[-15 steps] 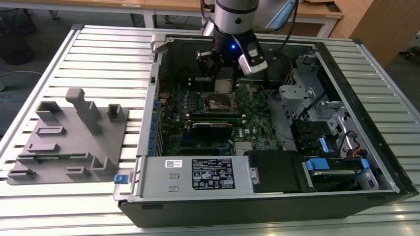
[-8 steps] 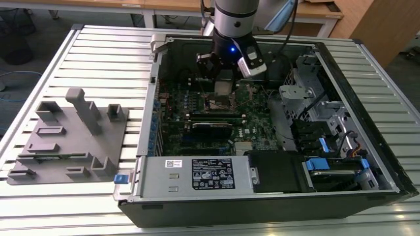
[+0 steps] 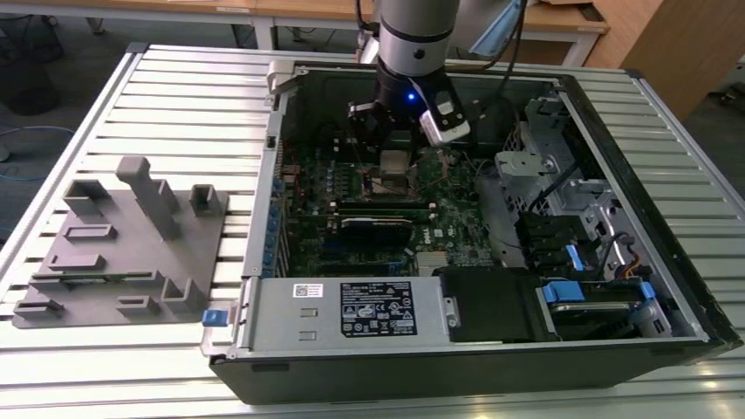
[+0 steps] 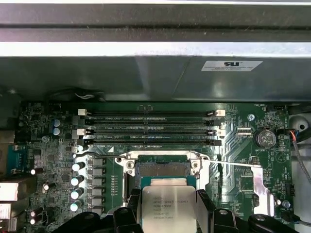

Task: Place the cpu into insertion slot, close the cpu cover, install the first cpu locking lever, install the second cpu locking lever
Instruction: 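Place the cpu into insertion slot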

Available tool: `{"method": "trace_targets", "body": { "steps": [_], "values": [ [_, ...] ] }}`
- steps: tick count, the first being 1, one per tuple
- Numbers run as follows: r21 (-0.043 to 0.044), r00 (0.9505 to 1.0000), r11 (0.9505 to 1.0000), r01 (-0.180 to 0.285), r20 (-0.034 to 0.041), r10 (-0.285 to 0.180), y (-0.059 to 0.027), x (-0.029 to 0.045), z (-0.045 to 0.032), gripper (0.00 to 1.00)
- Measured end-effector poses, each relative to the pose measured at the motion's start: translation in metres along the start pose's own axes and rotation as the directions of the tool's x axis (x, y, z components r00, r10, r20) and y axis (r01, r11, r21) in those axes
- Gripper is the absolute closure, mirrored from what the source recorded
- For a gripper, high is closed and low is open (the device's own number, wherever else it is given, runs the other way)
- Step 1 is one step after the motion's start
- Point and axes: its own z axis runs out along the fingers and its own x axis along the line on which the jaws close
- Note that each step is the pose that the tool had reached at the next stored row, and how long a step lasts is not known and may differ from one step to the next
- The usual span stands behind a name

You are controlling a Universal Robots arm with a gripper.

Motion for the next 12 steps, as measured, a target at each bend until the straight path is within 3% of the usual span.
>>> {"method": "trace_targets", "body": {
  "steps": [12],
  "values": [
    [0.0000, 1.0000, 1.0000, 0.000, 0.0001, 0.000, 0.0033, 0.0003, 0.0096, 0.46]
  ]
}}
